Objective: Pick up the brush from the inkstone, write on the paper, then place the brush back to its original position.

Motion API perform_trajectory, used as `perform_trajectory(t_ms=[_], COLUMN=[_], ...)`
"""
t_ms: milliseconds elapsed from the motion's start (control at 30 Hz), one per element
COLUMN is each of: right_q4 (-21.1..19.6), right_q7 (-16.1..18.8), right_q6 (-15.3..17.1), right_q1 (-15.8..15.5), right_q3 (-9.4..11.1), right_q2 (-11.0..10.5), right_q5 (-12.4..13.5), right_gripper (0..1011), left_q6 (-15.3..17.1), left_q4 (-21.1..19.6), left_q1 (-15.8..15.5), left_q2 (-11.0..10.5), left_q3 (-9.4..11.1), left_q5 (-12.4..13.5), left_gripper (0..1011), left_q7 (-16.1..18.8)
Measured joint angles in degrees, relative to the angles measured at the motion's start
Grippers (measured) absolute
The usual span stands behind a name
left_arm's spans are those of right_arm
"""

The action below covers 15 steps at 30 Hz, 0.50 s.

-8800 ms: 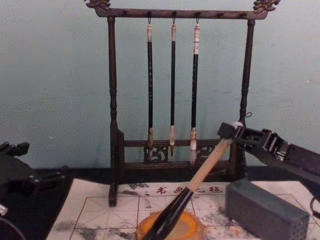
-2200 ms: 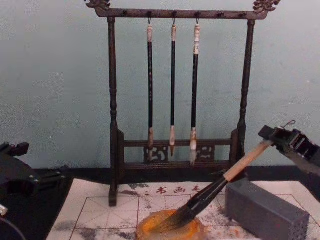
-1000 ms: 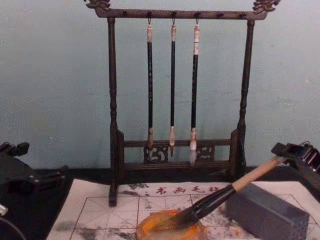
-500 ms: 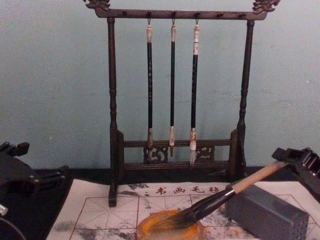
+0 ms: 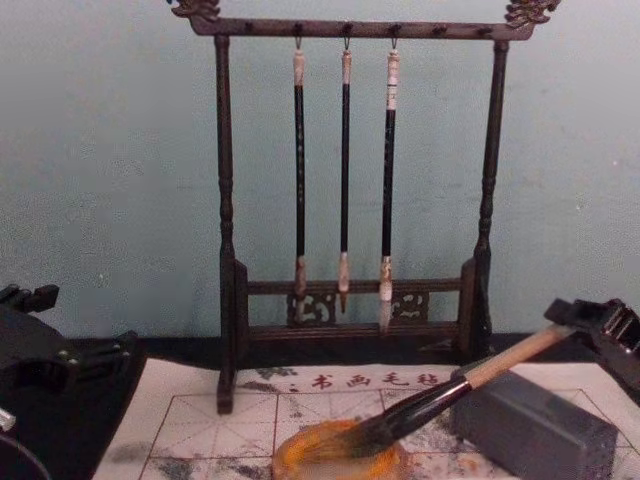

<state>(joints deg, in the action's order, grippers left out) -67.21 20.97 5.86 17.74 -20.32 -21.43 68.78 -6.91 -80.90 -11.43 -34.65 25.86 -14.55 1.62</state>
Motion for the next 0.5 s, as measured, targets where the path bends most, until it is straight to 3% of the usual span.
perform_trajectory(t_ms=[500], right_q4=[-0.1], right_q7=[0.0], right_q6=[0.0], right_q1=[-0.1], right_q3=[0.0], right_q2=[0.0], right_q5=[-0.1], right_gripper=[207], left_q6=[0.0], left_q4=[0.0], left_q1=[0.0], left_q2=[0.0], left_q3=[0.0], left_q5=[0.0], left_gripper=[1001], left_q7=[0.0])
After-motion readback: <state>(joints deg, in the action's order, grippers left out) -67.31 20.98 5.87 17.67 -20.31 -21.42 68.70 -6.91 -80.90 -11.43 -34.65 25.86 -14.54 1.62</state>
